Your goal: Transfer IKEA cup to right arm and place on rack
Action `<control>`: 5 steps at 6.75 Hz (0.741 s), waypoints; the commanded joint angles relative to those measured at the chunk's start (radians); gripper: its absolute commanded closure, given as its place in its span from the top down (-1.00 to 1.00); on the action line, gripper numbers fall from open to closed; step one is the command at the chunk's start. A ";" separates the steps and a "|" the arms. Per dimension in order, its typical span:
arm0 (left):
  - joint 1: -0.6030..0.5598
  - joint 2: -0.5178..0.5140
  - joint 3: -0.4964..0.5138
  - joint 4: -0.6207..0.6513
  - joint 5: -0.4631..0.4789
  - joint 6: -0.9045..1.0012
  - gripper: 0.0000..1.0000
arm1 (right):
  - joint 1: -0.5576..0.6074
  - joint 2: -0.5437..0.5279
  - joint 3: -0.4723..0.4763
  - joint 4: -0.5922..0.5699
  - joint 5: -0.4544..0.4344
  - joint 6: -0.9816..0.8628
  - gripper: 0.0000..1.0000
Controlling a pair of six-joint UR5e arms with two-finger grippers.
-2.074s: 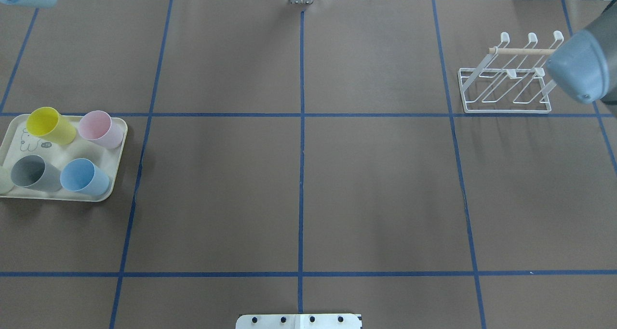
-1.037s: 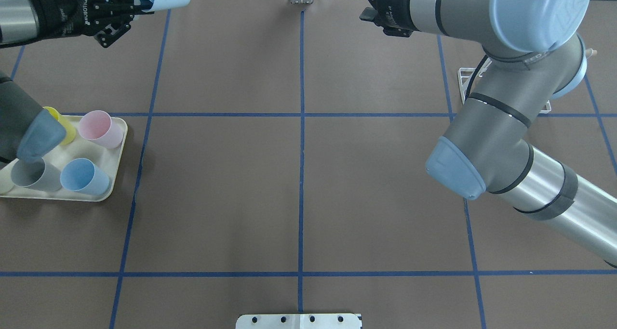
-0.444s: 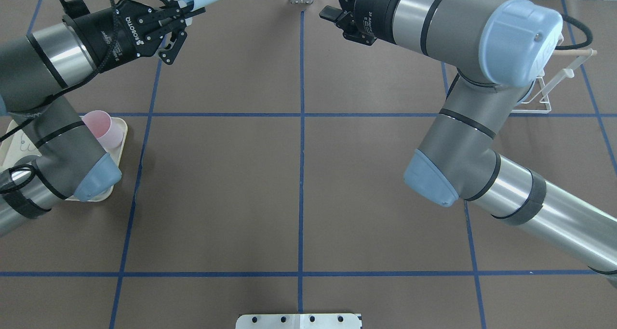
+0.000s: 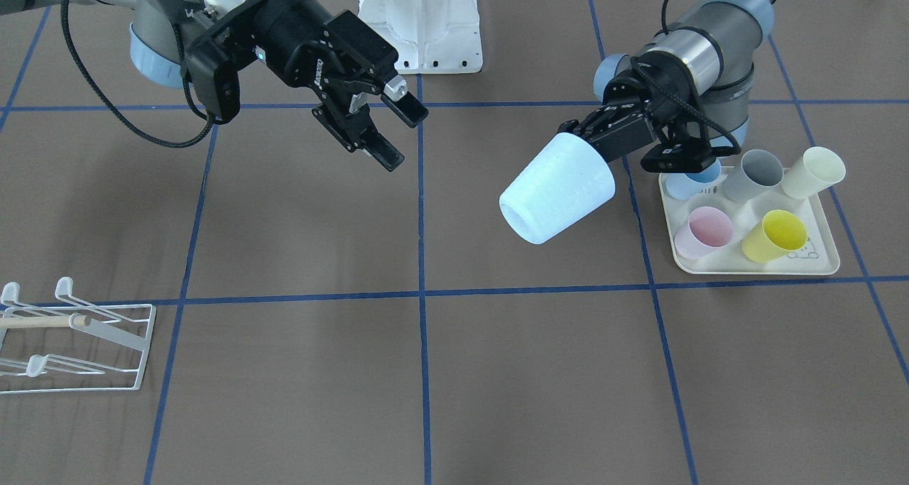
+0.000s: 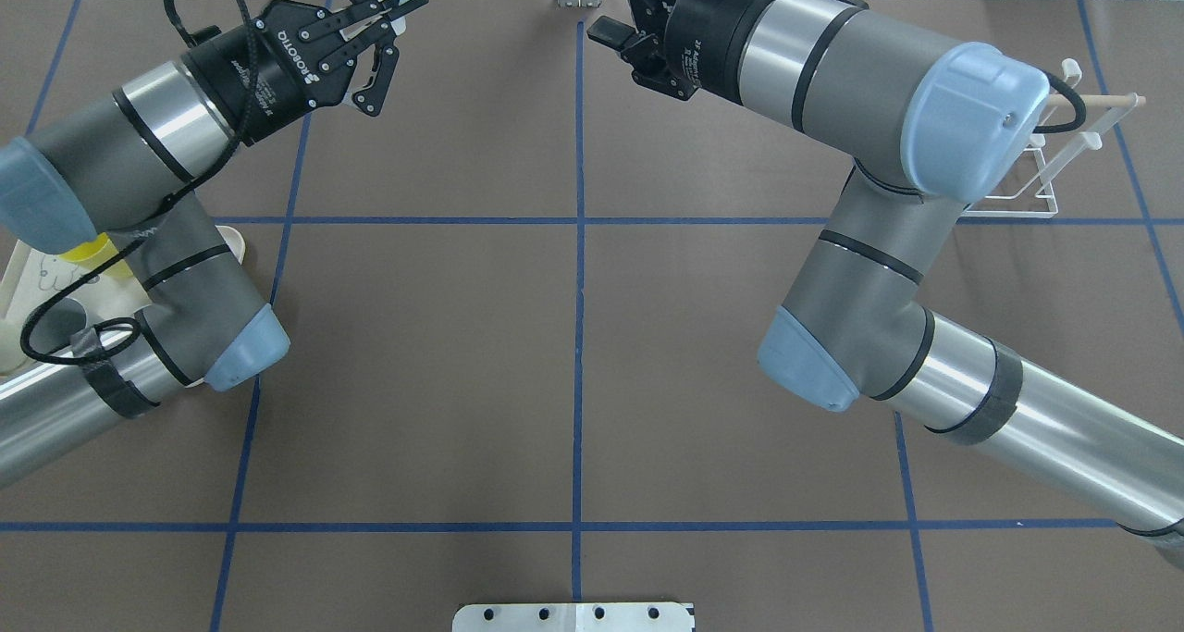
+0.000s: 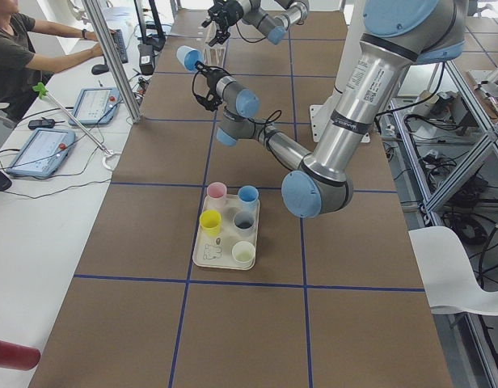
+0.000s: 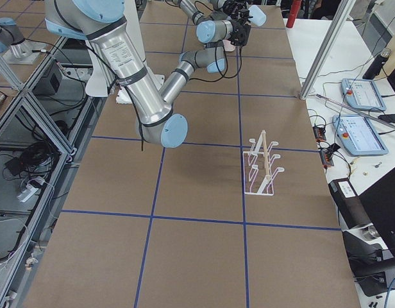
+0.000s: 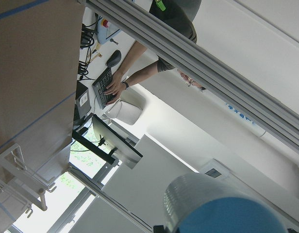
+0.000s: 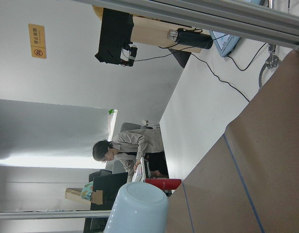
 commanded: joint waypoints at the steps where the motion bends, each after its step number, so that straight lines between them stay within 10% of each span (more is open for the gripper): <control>1: 0.040 -0.019 0.012 -0.065 0.057 -0.058 -1.00 | -0.014 0.007 -0.003 0.004 -0.020 0.003 0.99; 5: 0.102 -0.099 0.041 -0.062 0.066 -0.061 -1.00 | -0.026 0.010 -0.014 0.004 -0.022 0.001 0.99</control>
